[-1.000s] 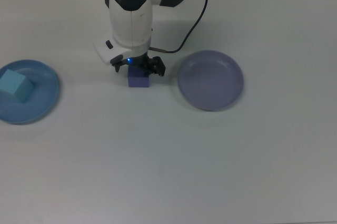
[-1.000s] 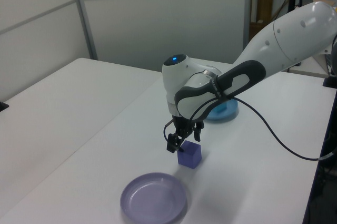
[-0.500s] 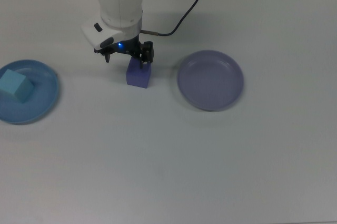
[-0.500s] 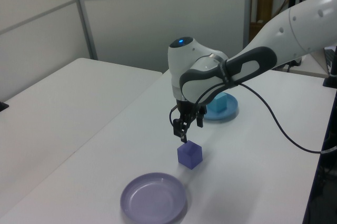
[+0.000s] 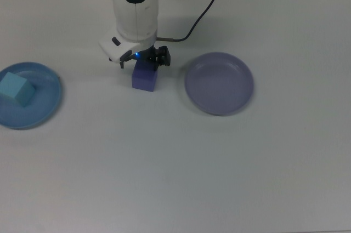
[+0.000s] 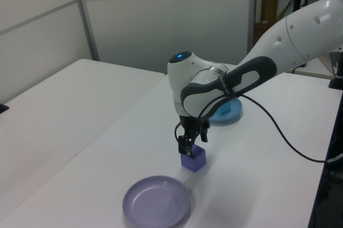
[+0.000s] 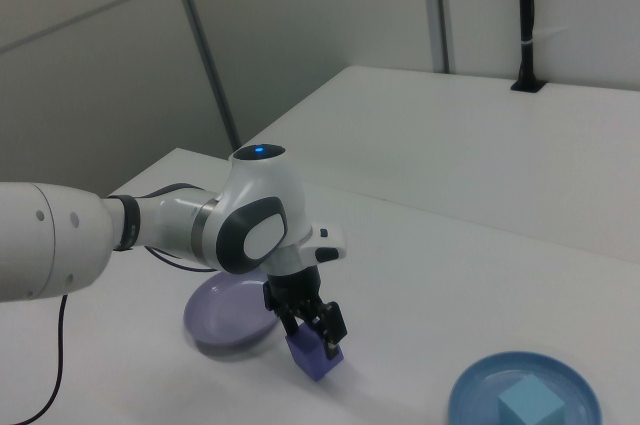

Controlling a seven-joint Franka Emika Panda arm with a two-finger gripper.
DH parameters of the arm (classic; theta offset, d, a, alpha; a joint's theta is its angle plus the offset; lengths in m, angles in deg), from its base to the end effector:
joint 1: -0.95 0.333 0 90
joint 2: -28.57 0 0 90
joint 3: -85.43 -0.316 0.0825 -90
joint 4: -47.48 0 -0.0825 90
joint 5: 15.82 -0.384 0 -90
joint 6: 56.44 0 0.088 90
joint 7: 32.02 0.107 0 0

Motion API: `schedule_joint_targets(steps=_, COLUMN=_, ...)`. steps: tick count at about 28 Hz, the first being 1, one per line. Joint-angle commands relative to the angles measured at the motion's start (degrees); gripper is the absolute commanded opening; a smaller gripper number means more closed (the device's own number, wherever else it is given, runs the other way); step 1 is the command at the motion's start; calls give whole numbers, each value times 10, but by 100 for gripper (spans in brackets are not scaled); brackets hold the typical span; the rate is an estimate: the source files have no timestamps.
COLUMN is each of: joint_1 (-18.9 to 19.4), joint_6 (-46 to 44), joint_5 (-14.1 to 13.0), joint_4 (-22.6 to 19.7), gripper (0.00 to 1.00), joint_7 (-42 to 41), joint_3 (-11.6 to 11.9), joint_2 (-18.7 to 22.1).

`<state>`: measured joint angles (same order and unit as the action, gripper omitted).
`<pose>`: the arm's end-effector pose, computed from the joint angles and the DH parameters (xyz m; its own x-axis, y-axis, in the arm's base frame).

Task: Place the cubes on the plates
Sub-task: 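Close the gripper on the purple cube and lift it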

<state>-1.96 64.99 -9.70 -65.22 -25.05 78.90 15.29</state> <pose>0.5907 0.0303 0.3501 0.9975 -0.0037 -0.0709 0.0013 -0.9976 0.0695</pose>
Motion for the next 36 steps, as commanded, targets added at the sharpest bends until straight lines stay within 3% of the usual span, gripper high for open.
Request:
schedule_joint_targets(steps=1, joint_1=-3, joint_6=22, joint_5=-11, joint_4=-6, gripper=100, joint_7=-8, joint_3=-2, joint_2=-6)
schedule_joint_targets(steps=8, joint_1=-17, joint_6=30, joint_5=-37, joint_4=-4, gripper=100, joint_7=-15, joint_3=-1, joint_2=4)
schedule_joint_targets(steps=13, joint_1=-32, joint_6=21, joint_5=-101, joint_4=-2, gripper=100, joint_7=-18, joint_3=-1, joint_2=9)
schedule_joint_targets(steps=29, joint_1=-26, joint_6=63, joint_5=-110, joint_4=-2, gripper=100, joint_7=-7, joint_3=-6, joint_2=-19)
schedule_joint_targets(steps=31, joint_1=-26, joint_6=72, joint_5=-110, joint_4=-2, gripper=87, joint_7=-7, joint_3=-6, joint_2=-26)
schedule_joint_targets(steps=32, joint_1=-27, joint_6=76, joint_5=-110, joint_4=-2, gripper=63, joint_7=-6, joint_3=-6, joint_2=-29)
schedule_joint_targets(steps=33, joint_1=-27, joint_6=76, joint_5=-110, joint_4=-2, gripper=50, joint_7=-6, joint_3=-7, joint_2=-29)
schedule_joint_targets(steps=36, joint_1=-26, joint_6=76, joint_5=-110, joint_4=-2, gripper=25, joint_7=-6, joint_3=-6, joint_2=-28)
